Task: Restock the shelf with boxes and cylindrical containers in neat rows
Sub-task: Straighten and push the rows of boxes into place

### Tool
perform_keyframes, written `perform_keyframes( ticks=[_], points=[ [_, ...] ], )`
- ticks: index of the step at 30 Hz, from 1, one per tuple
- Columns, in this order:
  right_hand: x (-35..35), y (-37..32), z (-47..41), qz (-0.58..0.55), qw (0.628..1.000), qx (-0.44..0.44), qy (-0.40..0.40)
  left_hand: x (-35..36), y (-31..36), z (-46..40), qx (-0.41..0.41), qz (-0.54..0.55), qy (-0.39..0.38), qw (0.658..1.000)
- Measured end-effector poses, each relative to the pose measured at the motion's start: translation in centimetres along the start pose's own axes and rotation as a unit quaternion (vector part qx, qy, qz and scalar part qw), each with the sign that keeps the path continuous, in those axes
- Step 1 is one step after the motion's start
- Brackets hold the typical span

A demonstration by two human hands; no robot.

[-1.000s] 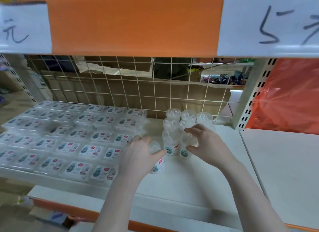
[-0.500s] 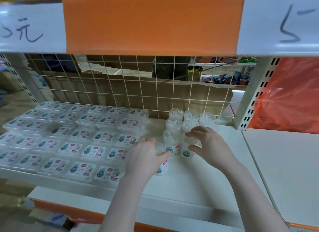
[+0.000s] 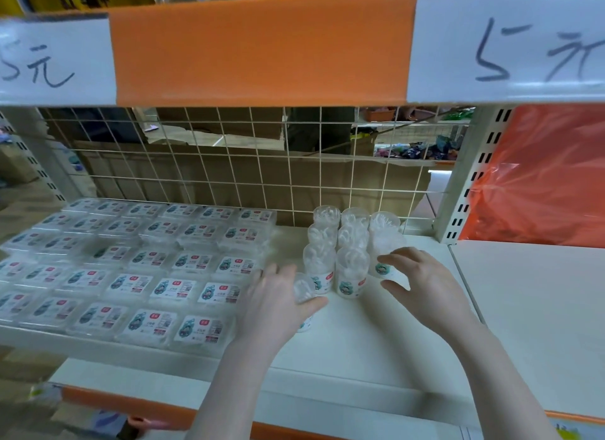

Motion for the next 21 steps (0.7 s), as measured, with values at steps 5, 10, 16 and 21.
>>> perform_keyframes(
  ticks=[5,10,16,21],
  points=[
    [0.4,1.7,1.8,0.022,0.998,0.048,-0.022,-0.7,-1.2,-0.2,0.071,0.054,-0.072,0.993],
    [1.1,3.2,2.9,0.032,0.995,0.078,-0.053,-1.4,-1.5,-0.3,0.092,0.041,-0.093,0.991],
    [1.6,4.8,3.4,0.066,0.992,0.088,-0.068,-1.6,0.2,0.1,0.136,0.014,-0.065,0.988],
    [1.2,6.1,4.0,0.066,0.989,0.112,-0.07,-1.6,3.1,0.1,0.182,0.018,-0.052,0.982]
  ],
)
Point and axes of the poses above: each hand's wrist, its own z-axis away from the middle knuckle, its own x-axis out of the palm, y = z × x, the point moved 1 cm from there along -z, towards the middle knuckle, and after that the axes turned 3 degrees about z, right-handed, at the moved point
